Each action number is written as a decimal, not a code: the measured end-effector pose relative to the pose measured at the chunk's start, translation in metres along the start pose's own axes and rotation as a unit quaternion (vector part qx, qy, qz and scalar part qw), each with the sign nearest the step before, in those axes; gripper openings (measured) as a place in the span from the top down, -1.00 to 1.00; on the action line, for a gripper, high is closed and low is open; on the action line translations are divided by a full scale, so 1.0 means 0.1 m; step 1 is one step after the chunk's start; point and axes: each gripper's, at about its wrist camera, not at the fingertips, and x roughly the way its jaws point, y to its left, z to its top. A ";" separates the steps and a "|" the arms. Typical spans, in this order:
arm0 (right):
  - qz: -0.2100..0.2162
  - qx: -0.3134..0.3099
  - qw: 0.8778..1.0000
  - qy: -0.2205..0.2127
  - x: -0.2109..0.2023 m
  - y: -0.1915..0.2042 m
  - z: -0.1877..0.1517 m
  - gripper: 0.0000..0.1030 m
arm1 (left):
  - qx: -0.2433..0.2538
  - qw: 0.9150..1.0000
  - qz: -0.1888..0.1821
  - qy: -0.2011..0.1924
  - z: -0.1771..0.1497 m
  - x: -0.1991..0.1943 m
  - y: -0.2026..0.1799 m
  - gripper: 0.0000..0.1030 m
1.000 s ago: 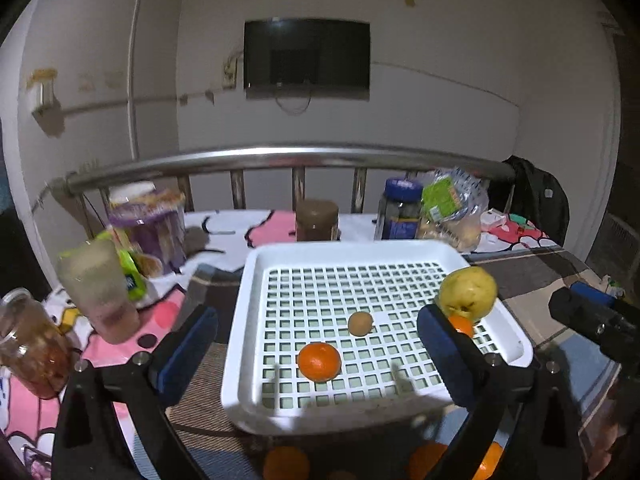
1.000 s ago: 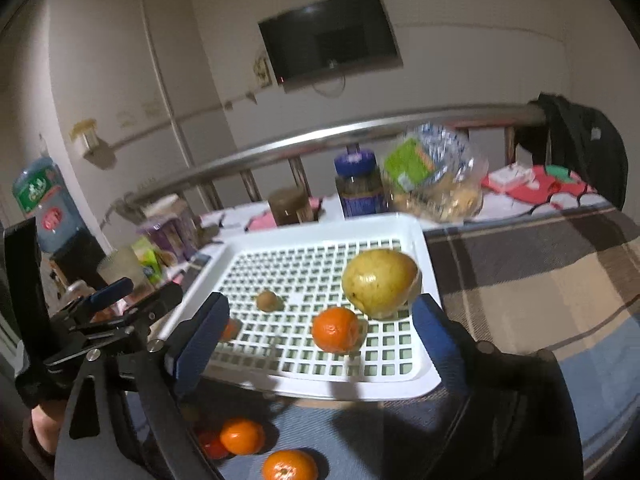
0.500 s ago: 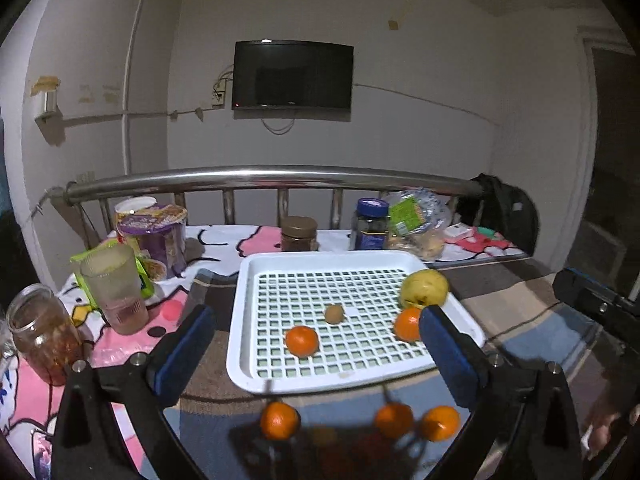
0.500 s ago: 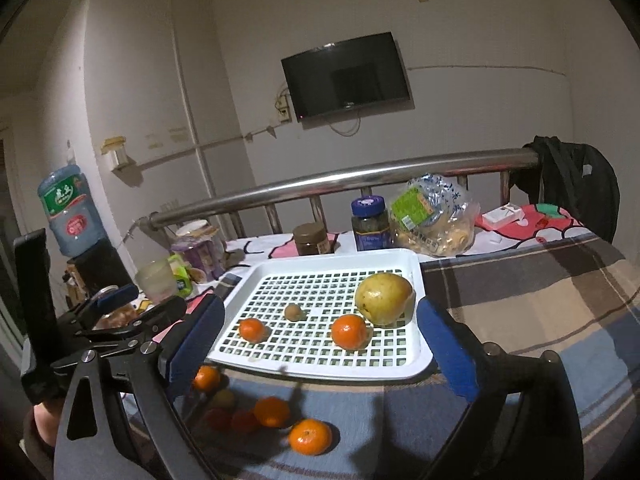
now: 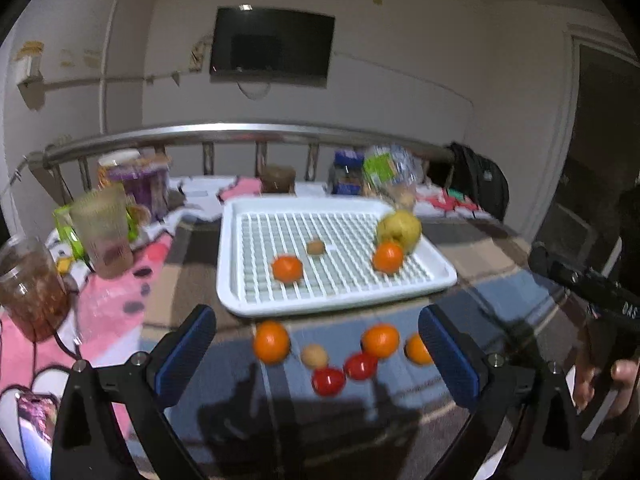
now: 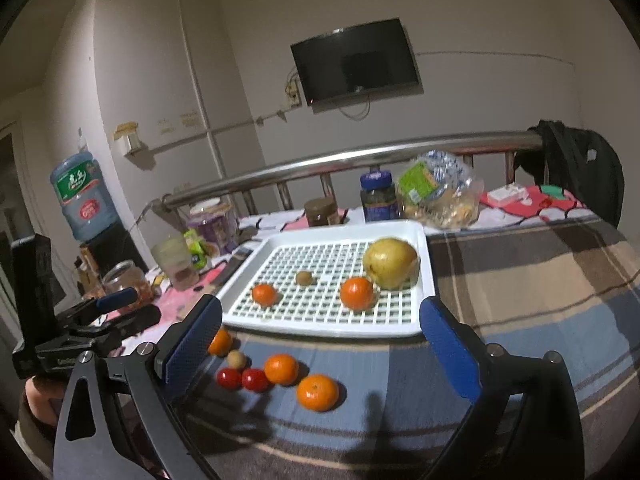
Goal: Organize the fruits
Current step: 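Withdraw both grippers from the tray back toward the fruit row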
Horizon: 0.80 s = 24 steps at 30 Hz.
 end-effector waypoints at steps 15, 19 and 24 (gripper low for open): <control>0.007 -0.024 0.995 0.100 0.49 0.06 -0.49 -0.84 | 0.027 0.995 -0.018 0.096 -0.41 0.48 -0.16 -0.50; 0.008 -0.028 0.991 0.129 0.65 0.06 -0.58 -0.62 | 0.027 0.993 -0.016 0.112 -0.46 0.57 -0.15 -0.31; 0.004 -0.035 0.986 0.164 0.83 0.06 -0.69 -0.35 | 0.024 0.991 -0.013 0.129 -0.48 0.69 -0.11 -0.02</control>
